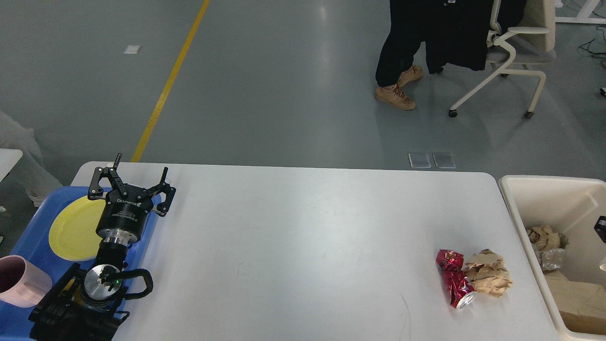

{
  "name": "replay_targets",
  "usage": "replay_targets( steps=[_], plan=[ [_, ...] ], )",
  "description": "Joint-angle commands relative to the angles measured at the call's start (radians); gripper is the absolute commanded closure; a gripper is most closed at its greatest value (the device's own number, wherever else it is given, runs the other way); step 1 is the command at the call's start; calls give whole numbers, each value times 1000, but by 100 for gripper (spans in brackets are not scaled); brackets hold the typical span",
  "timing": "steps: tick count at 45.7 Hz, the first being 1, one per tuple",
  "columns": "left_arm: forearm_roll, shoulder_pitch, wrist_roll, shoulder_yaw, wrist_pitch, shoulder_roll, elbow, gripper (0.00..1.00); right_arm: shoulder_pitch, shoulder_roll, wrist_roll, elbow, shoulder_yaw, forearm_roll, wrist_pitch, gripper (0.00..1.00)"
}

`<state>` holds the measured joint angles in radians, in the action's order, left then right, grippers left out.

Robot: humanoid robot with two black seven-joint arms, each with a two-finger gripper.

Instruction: Tidy desktop

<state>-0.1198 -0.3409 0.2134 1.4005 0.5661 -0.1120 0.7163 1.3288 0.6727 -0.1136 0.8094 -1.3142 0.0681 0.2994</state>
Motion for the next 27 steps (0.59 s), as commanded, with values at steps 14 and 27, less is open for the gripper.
replay_targets(
  steps=[14, 27],
  plan=[
    [0, 0, 0, 0, 1, 0, 0, 4, -764, -291, -3, -823, 314, -1, -34, 100],
    [0, -1, 0, 0, 0, 0, 0, 4, -832, -355, -21, -828, 314, -1, -169, 100]
  ],
)
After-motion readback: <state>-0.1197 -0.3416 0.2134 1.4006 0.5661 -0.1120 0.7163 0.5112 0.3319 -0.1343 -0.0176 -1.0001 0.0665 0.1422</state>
